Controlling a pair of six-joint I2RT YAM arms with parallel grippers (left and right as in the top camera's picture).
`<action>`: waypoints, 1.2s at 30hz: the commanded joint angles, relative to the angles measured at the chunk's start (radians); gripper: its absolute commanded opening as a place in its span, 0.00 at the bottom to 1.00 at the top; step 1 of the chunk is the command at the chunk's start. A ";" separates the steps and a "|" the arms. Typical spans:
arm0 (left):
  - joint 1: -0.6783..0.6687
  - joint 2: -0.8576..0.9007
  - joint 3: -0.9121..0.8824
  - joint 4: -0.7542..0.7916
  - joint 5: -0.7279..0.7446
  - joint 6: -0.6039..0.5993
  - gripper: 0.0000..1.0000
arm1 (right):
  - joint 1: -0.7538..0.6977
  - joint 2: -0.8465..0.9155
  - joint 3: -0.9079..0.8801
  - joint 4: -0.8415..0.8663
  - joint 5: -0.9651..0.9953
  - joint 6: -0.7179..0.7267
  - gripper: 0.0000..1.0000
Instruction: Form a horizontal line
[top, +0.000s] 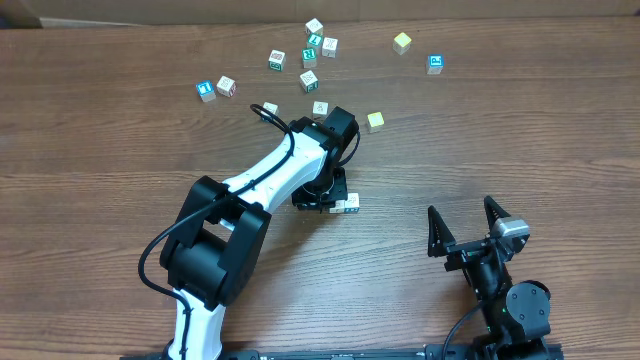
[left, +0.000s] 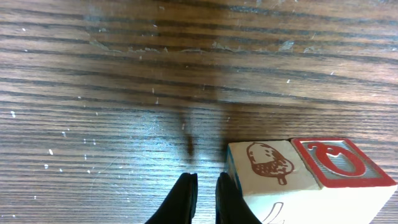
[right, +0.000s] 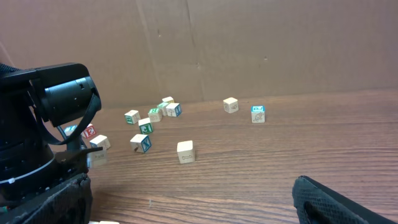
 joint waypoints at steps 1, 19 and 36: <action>-0.005 -0.012 -0.006 -0.001 -0.030 0.020 0.11 | 0.005 -0.010 -0.010 0.006 0.002 -0.004 1.00; 0.115 -0.012 -0.006 -0.061 -0.059 0.021 0.16 | 0.005 -0.010 -0.010 0.006 0.002 -0.004 1.00; 0.272 -0.013 0.318 -0.299 0.096 0.188 0.04 | 0.005 -0.010 -0.010 0.006 0.002 -0.004 1.00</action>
